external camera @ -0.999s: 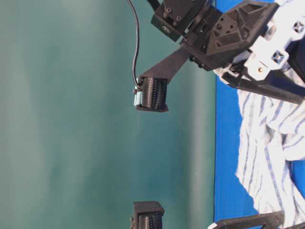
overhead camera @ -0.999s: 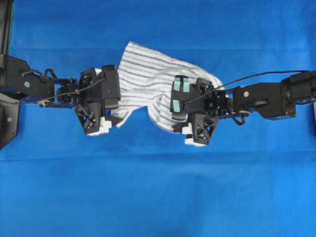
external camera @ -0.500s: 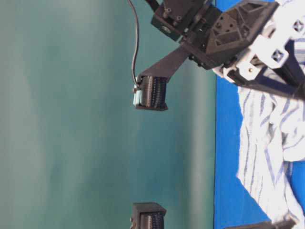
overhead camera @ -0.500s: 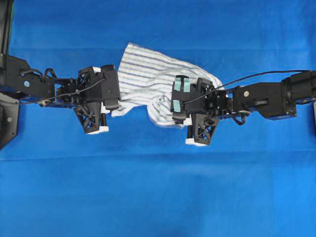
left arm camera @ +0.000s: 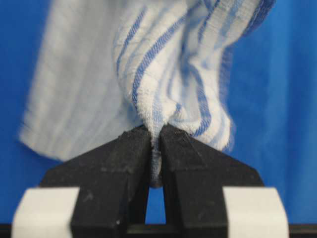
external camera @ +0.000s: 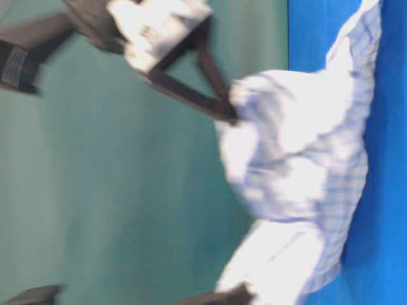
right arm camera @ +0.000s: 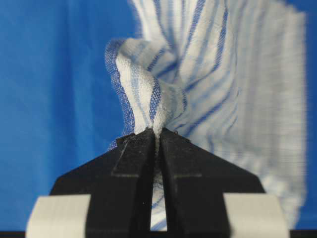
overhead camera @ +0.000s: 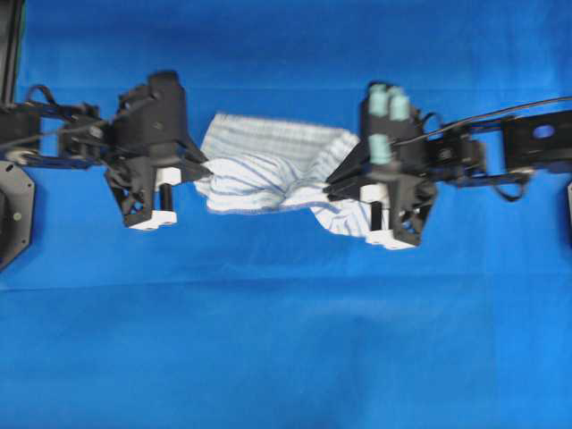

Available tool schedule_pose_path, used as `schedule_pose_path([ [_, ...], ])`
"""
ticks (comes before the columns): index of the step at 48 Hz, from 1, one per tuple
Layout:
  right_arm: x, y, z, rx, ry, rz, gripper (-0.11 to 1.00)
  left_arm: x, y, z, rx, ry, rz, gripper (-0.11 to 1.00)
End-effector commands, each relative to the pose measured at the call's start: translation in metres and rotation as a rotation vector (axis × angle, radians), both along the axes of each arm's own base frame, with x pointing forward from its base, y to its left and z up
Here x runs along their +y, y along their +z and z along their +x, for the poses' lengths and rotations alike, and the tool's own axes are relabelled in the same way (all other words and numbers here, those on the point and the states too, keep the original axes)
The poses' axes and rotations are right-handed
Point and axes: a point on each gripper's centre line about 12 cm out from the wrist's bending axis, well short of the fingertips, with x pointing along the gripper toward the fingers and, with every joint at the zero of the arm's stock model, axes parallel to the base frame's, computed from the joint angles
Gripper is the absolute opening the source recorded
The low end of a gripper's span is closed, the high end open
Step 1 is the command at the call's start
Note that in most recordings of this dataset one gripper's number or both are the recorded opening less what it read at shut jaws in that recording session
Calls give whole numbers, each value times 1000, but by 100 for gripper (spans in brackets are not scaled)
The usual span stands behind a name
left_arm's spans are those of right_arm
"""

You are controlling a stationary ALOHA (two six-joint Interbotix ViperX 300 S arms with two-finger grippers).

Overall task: Lift the towel with both arms.
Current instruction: 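Lift the towel again with both grippers, spreading them apart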

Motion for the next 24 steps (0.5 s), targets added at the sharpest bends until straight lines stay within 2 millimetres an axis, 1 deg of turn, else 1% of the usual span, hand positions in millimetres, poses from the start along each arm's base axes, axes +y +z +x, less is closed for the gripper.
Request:
schedule_pose_path([
  [1, -7, 42, -7, -99, -18, -8, 4, -1, 39, -2, -84, -2, 6, 2],
  [2, -8, 48, -9, -107, -20, -11, 4, -1, 50, -3, -104, -2, 8, 2],
  [10, -21, 99, -25, -171, -49, -48, 4, -1, 105, -16, -211, 0, 20, 2],
  [16, -26, 132, -33, -193, -57, -100, 4, 4, 139, -27, -287, 22, 31, 2],
  [24, -29, 168, -41, -221, -66, -150, 4, 11, 174, -40, -365, 52, 47, 2],
])
